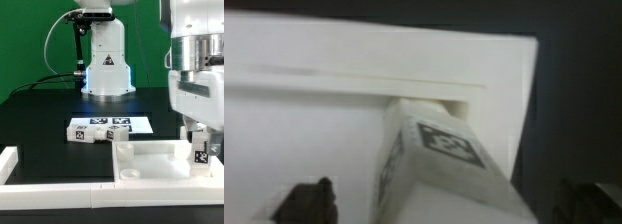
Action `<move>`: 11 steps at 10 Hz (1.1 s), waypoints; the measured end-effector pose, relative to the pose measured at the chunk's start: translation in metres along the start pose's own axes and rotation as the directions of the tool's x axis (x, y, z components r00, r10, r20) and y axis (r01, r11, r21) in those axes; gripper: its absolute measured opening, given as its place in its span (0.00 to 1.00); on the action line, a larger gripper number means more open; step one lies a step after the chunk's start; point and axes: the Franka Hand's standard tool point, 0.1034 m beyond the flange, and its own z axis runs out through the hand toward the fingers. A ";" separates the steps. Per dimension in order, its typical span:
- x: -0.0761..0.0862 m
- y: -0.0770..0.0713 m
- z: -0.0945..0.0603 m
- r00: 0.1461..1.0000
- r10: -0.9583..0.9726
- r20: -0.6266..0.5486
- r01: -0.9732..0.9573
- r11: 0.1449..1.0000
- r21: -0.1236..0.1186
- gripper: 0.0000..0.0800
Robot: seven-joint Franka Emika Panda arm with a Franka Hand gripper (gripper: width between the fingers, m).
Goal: Assemble one leg
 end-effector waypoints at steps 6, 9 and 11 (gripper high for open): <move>0.003 -0.005 0.001 0.756 -0.655 -0.013 0.653 0.755 -0.057 0.81; 0.002 -0.006 0.002 0.769 -0.639 -0.016 0.637 0.769 -0.058 0.81; 0.002 -0.006 0.002 0.853 -0.521 -0.023 0.520 0.853 -0.054 0.40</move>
Offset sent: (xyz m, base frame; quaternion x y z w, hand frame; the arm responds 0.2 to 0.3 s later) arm 0.0000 0.0000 0.0000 0.0000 0.0000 -0.1938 0.9810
